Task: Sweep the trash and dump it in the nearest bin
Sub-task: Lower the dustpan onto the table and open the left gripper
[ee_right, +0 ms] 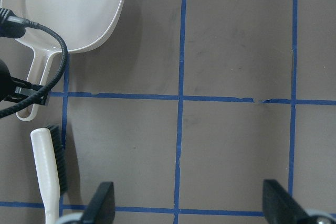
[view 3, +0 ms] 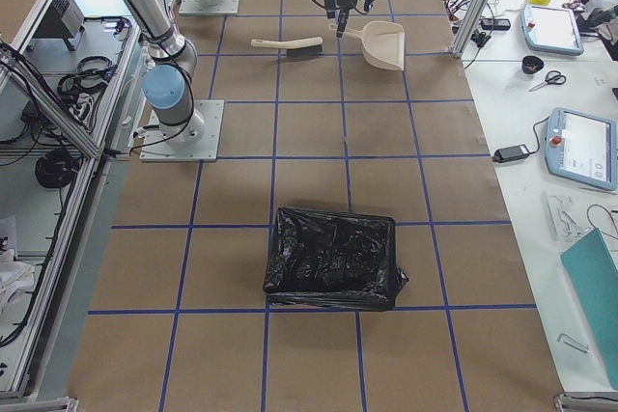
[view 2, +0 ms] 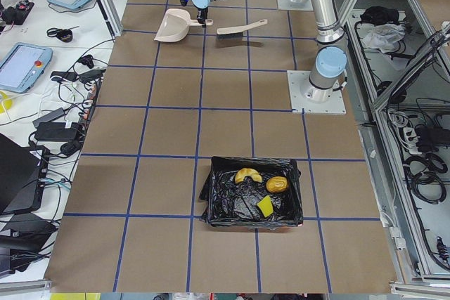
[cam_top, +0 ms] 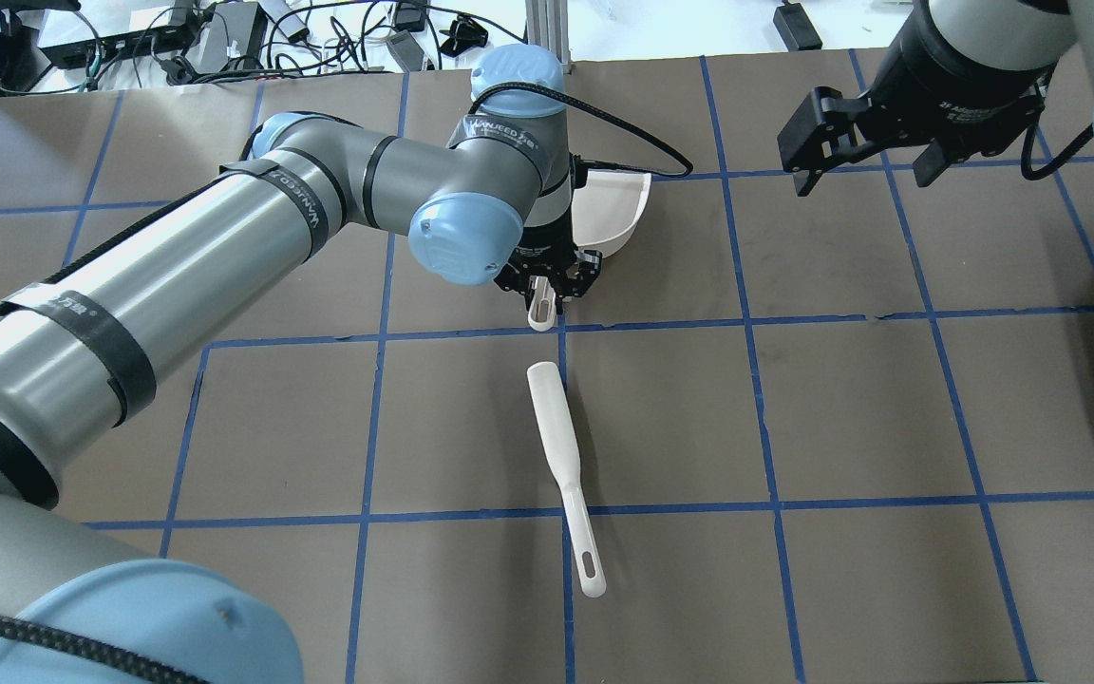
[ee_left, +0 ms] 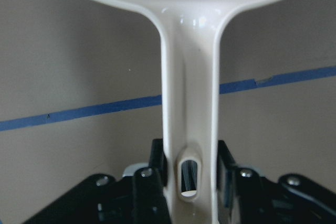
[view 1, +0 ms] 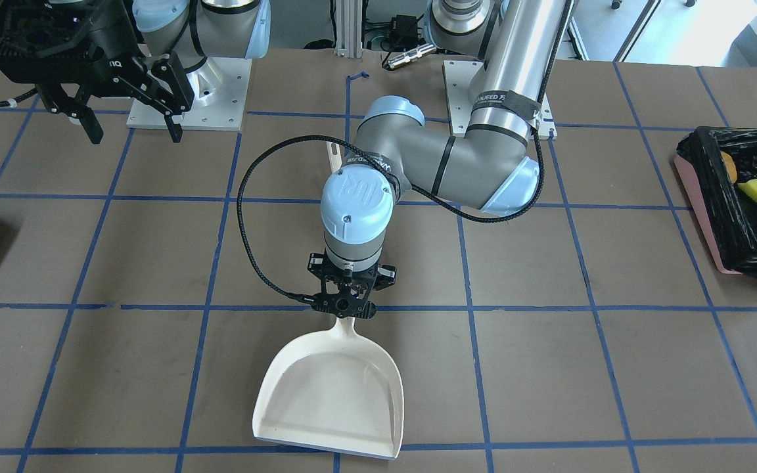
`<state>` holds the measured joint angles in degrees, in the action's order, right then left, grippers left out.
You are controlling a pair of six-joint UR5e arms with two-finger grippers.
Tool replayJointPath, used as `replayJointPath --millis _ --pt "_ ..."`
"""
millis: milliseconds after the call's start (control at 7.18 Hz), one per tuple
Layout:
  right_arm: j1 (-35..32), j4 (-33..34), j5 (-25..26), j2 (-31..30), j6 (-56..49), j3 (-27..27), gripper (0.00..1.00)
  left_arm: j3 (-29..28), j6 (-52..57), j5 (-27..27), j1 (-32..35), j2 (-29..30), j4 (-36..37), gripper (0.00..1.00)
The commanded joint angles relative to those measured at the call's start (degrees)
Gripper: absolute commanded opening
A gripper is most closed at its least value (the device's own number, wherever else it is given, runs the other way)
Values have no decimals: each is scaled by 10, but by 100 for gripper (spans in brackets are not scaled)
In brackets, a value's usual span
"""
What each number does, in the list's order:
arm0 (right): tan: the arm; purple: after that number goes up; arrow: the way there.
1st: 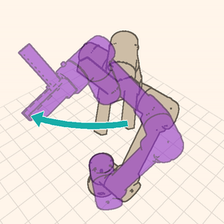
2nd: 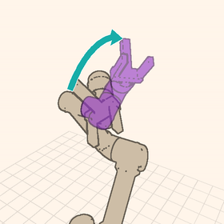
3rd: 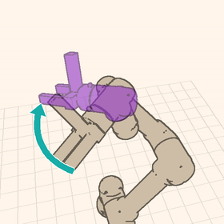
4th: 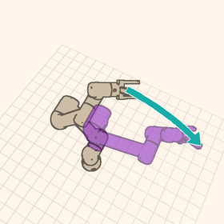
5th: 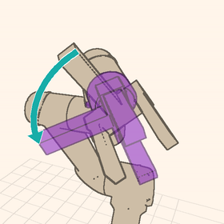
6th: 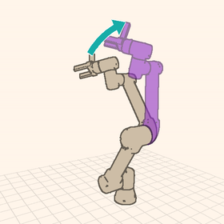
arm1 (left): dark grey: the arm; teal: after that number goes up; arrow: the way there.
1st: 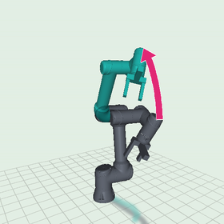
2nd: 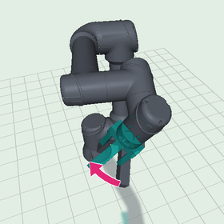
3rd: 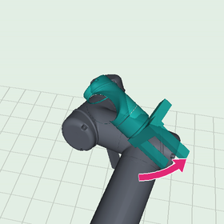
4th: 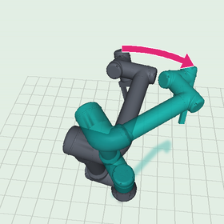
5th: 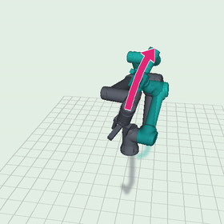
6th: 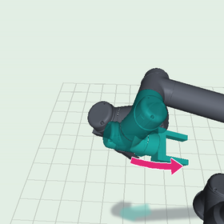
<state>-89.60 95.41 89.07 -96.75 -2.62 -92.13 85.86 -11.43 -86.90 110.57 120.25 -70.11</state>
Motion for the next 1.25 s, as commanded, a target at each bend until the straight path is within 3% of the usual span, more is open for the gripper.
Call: replayJointPath --millis 0,139,279,557,697,836,975,1114 --pt "-1 2 10 -1 -8 -1 98 0 -30 16 1 9 1 0" --pt "-1 1 27 1 -23 -1 87 0 -32 16 2 10 -1 0" --pt "-1 0 30 2 -26 -1 100 1 -32 16 3 10 -2 0" --pt "-1 -1 32 2 -27 -2 100 1 -32 17 4 11 -6 0" --pt "-1 -2 31 2 -27 -2 100 2 -32 17 5 11 -13 10" --pt "-1 -5 31 1 -27 -2 100 3 -36 17 5 11 -14 45" --pt "-1 -6 31 1 -27 -2 100 3 -47 18 5 4 -14 99" --pt "-1 -7 31 0 -27 -2 100 2 -52 34 5 -5 -26 100"
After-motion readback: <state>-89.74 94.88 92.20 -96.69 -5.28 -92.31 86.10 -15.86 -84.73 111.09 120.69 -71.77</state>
